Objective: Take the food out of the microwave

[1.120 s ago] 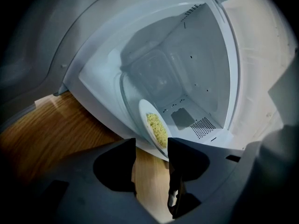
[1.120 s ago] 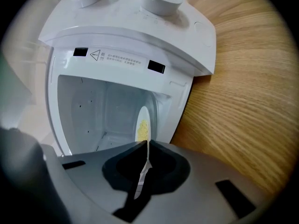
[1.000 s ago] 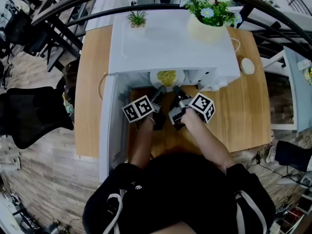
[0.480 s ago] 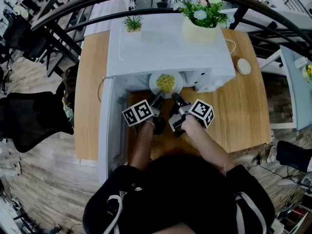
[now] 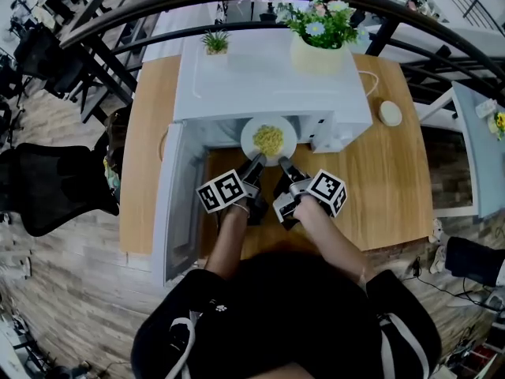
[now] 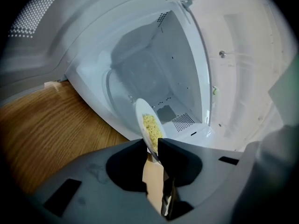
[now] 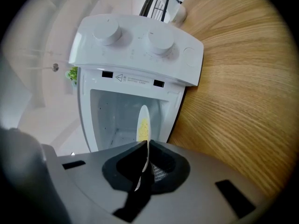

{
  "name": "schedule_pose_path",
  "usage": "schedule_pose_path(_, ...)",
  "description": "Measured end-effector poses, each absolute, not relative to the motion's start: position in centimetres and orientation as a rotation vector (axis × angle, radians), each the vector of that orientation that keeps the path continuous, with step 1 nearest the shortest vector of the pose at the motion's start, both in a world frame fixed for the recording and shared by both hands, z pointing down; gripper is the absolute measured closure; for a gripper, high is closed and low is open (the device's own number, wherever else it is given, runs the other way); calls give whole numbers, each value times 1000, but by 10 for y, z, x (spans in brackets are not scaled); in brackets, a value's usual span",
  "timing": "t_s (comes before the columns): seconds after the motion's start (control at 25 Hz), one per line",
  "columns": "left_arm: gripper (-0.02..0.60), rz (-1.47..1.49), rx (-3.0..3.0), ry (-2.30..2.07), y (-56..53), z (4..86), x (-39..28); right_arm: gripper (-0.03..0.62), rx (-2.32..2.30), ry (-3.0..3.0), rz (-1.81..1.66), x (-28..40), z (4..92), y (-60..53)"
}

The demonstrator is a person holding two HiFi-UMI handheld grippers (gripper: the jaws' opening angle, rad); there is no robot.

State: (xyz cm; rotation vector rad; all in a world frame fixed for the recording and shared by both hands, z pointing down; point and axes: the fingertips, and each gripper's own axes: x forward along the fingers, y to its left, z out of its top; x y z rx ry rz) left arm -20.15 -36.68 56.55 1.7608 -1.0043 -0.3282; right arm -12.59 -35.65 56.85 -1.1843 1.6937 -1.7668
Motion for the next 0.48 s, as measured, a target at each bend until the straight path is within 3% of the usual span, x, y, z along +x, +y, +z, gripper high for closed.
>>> schedule_pose_path(0.48,511,-383,1759,-1024,-327,543,-176,579,-1125,1793,-1734,-100,544,-322)
